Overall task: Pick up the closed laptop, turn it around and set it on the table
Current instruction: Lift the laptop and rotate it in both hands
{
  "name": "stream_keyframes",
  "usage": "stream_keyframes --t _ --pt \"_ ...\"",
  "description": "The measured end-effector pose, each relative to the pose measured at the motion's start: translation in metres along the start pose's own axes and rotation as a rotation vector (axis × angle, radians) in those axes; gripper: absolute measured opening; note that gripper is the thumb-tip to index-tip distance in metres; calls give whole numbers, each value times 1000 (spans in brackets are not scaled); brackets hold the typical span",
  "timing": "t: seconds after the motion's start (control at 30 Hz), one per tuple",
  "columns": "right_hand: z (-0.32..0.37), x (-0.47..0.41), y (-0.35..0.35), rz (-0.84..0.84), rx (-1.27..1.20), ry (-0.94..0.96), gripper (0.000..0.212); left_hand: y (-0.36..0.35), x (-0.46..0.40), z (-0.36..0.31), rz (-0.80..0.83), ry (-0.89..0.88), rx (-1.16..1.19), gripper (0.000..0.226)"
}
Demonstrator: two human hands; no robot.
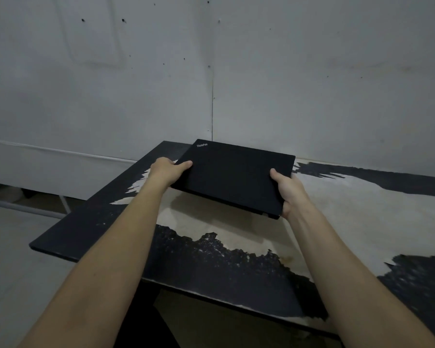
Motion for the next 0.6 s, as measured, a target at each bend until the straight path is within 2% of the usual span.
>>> stream_keyframes --t 0.07,0.2,0.27,0.3,0.37,0.43,0.6 --pt "0 1 5 -28 -33 -5 23 -9 -1 -1 -80 3 133 50" --pt "-2 3 9 -76 -110 -2 36 -28 5 -12 -229 95 516 84" --pt "-3 3 9 -100 -149 13 36 -41 8 -19 -256 160 711 90" --pt "-3 3 8 -111 -169 21 34 -48 9 -23 -263 169 801 80" --pt "-5 3 6 -128 -222 38 29 -65 13 -32 -257 151 944 41" --pt "-8 4 2 -154 -269 55 27 -82 23 -42 -227 144 979 18" --pt "-14 2 -1 -233 -334 83 24 -119 51 -65 -120 170 1015 15"
Point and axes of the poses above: each hand's wrist, its own x-axis away from the middle knuckle, its own y-axis out of the back of the hand, z = x × y, the point moved 1 cm from there along -x, towards the middle knuckle, and after that the axes turned 8 degrees about -y, right-handed, at the moved point
